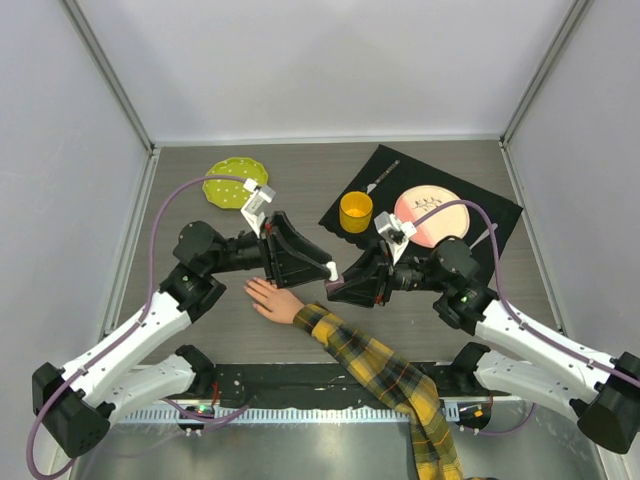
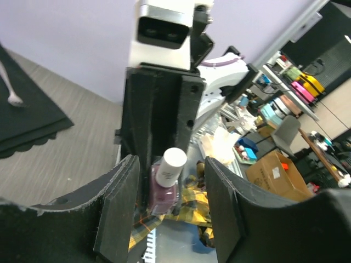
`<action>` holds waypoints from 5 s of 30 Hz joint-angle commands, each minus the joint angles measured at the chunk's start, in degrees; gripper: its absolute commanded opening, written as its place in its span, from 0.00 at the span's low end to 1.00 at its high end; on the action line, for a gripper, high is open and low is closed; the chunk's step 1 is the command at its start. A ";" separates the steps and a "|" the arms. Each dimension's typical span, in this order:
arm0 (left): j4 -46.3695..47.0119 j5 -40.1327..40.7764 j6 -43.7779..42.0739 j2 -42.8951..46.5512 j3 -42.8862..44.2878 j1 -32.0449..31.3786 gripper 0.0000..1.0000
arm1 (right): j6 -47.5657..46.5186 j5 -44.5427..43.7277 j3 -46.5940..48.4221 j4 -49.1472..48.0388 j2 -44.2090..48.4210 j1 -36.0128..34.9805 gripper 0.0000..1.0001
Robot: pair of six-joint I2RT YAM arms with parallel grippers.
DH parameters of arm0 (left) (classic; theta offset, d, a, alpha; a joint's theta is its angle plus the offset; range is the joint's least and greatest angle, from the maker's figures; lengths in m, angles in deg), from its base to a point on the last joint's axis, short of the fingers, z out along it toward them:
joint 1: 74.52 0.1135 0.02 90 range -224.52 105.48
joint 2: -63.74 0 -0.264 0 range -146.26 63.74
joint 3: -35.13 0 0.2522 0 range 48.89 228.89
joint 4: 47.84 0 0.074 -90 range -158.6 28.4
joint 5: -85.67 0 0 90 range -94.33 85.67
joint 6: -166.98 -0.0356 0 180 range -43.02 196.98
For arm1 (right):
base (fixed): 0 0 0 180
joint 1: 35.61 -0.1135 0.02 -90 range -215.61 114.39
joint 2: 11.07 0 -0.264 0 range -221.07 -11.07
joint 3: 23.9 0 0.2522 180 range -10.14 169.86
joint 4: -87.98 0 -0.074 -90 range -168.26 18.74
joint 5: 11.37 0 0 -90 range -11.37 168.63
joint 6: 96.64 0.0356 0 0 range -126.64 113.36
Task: Paint the nails
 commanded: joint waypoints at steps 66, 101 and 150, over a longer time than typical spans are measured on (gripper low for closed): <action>-28.63 26.09 -18.56 10.55 11.08 -17.36 0.66 | -4.09 -0.28 7.16 3.24 -0.87 -5.37 0.01; -37.25 62.58 -16.45 -13.63 21.98 -18.85 0.00 | -23.15 -69.31 14.02 21.52 -8.17 -18.82 0.01; -24.23 20.27 -15.57 2.37 10.28 -6.19 0.31 | -9.53 -18.38 9.00 11.14 -3.68 -4.32 0.01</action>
